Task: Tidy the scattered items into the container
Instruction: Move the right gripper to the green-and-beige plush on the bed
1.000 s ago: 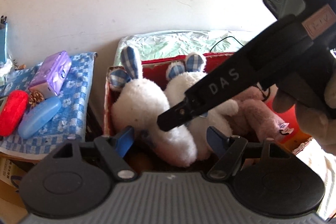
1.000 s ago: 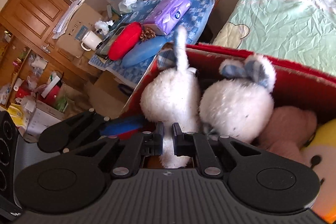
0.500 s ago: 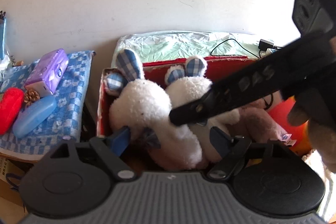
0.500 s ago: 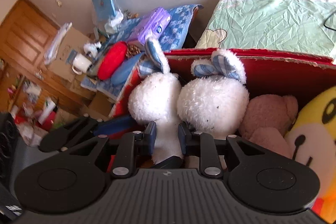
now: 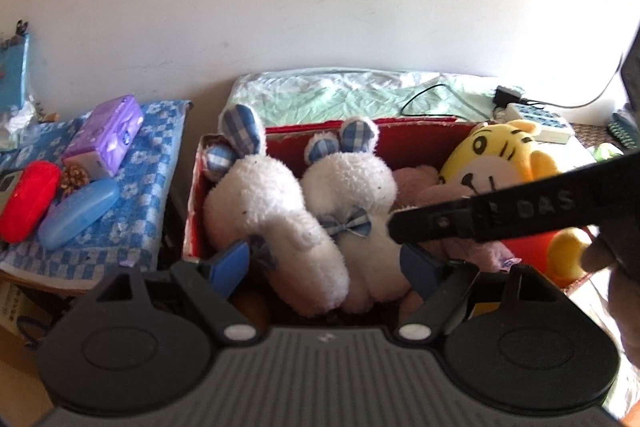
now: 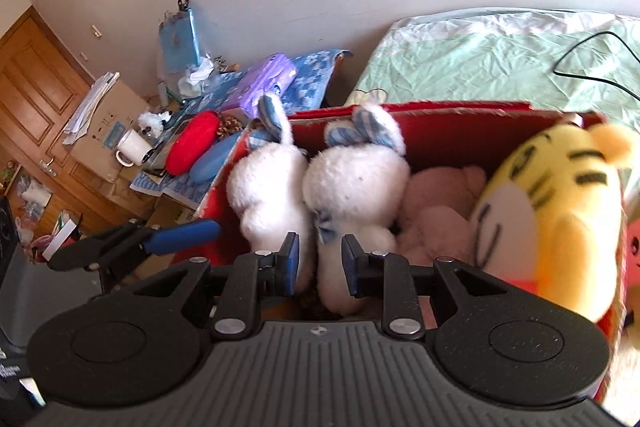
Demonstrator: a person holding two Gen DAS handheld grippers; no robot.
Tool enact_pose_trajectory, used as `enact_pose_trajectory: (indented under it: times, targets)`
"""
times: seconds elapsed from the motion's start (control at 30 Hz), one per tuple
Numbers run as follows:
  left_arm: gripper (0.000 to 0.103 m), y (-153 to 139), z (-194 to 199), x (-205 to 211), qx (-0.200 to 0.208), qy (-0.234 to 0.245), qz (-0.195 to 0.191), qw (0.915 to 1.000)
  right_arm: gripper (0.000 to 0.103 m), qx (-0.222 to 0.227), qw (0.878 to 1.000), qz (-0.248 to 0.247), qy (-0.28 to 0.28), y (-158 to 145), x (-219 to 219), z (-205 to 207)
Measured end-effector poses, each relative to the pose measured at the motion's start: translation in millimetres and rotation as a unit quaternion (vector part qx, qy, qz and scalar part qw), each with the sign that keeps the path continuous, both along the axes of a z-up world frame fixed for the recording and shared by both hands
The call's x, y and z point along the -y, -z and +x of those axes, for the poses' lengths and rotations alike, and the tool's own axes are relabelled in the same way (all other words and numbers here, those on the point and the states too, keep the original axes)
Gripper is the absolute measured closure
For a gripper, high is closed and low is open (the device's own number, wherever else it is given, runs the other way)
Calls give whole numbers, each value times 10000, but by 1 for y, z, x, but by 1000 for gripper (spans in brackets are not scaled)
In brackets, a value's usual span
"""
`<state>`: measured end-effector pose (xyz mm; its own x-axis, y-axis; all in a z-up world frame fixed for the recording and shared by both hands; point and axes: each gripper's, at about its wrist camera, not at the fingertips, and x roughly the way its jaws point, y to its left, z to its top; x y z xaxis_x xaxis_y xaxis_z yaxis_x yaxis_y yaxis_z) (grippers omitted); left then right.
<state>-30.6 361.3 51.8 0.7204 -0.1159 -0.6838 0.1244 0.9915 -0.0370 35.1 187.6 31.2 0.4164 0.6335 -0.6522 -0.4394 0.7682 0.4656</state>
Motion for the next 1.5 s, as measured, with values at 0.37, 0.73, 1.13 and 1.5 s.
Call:
enact_pose_trajectory:
  times: [0.37,0.73,1.13,1.5]
  targets:
    - [15,-11,1,32,-248,-1064,320,9935,76,460,9987,218,-31,-31,39,-23]
    - [15,-27,-7,88,-273,-1654,647,9837,71,698,9972,247,-107,-54,86,-42]
    - [14,-43,-8,160,-171,-1558,964,9829,69,721,9963,446,152,-60,155,-53]
    - [14,-48,-24,241,74,-721,879,9935,60,507,9955,341,720,-45,235,-50]
